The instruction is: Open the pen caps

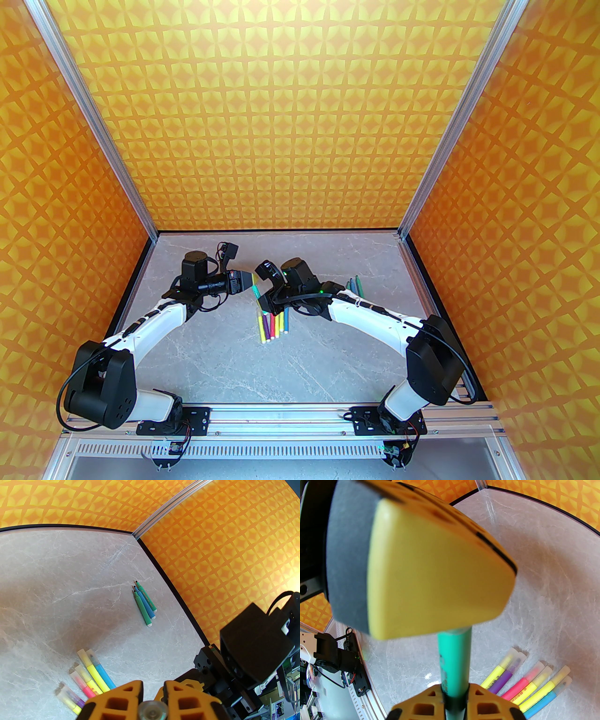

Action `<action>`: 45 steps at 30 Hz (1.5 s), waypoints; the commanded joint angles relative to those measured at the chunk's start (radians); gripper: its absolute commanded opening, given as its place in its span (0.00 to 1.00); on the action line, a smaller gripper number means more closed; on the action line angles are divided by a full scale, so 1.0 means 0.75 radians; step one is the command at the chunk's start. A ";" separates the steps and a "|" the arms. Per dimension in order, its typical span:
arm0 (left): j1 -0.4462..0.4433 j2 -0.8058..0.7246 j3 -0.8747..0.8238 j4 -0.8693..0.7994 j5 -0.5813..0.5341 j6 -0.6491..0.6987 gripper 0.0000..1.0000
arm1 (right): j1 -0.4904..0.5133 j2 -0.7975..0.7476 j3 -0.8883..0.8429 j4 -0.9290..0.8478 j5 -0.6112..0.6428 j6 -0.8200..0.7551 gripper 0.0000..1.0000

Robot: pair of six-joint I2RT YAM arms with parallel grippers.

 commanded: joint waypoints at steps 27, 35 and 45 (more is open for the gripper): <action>-0.010 -0.055 0.053 0.029 0.050 -0.079 0.06 | 0.006 0.015 -0.070 0.181 -0.025 -0.013 0.15; -0.005 -0.025 0.082 0.041 0.048 -0.082 0.03 | 0.006 -0.038 -0.165 0.168 -0.054 -0.039 0.00; 0.021 0.060 0.183 0.055 -0.007 -0.158 0.00 | 0.006 -0.196 -0.403 0.156 -0.008 -0.040 0.00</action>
